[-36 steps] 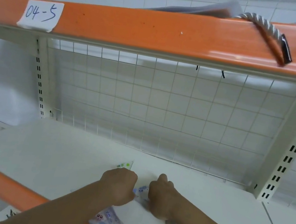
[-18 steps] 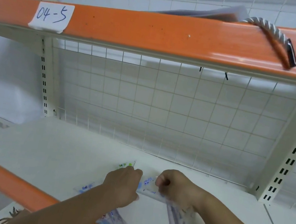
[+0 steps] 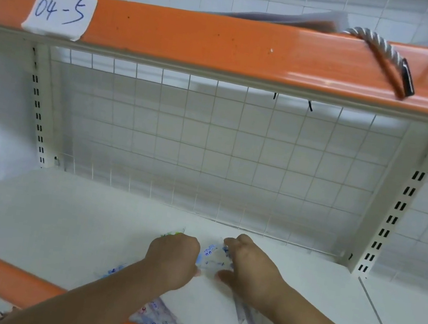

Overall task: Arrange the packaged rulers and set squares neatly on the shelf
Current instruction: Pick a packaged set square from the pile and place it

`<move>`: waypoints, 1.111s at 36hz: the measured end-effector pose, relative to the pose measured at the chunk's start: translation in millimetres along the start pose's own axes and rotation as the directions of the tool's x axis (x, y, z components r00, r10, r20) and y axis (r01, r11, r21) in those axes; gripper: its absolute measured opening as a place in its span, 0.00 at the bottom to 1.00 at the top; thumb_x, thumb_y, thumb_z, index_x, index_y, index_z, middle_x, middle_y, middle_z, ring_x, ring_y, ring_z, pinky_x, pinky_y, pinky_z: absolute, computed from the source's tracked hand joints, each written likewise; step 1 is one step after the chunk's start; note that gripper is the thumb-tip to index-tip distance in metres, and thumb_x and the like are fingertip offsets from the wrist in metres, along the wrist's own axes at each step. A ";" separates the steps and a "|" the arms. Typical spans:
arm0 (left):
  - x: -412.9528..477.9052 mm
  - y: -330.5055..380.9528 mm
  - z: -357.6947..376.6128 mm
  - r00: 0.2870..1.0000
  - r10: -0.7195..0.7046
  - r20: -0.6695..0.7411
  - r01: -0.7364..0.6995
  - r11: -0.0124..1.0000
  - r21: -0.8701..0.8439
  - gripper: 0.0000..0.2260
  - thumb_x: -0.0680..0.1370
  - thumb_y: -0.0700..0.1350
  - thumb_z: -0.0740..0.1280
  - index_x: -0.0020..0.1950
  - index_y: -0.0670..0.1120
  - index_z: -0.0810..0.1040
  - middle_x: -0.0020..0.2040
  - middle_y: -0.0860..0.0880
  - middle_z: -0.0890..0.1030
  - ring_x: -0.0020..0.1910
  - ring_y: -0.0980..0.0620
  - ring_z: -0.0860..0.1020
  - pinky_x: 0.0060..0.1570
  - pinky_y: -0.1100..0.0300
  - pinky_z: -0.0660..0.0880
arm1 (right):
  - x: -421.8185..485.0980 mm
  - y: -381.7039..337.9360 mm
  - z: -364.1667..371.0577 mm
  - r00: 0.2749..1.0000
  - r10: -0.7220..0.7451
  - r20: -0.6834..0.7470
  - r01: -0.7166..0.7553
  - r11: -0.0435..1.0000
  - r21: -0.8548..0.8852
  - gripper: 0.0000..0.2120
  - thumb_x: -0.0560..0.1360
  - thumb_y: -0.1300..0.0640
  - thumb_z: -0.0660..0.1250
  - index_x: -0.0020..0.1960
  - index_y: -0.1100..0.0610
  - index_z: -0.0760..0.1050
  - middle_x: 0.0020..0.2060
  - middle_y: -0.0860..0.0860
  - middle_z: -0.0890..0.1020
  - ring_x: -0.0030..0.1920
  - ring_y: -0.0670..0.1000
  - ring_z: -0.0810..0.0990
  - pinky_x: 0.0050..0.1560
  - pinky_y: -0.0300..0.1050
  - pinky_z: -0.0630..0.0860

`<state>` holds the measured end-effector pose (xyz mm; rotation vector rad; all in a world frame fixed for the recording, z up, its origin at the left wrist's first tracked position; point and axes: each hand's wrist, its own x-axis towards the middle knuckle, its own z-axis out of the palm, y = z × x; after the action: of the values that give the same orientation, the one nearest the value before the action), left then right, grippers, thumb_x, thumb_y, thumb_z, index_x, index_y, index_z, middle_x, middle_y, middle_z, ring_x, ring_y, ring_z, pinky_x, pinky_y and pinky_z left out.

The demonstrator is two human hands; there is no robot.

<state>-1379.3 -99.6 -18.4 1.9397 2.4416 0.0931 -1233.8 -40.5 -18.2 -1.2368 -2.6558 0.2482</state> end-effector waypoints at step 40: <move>-21.2 97.6 10.6 0.883 0.467 0.038 -0.466 0.884 -0.032 0.10 0.80 0.51 0.60 0.54 0.49 0.77 0.55 0.50 0.80 0.55 0.47 0.78 0.50 0.57 0.73 | -140.1 48.2 -22.2 0.846 0.487 -0.218 -0.520 0.844 -0.130 0.21 0.78 0.54 0.64 0.68 0.57 0.63 0.61 0.53 0.69 0.60 0.54 0.73 0.56 0.45 0.73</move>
<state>-1279.1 -97.9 -23.5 2.4449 1.8815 0.0816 -1104.6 -116.2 -23.5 -1.9150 -2.1925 -0.0391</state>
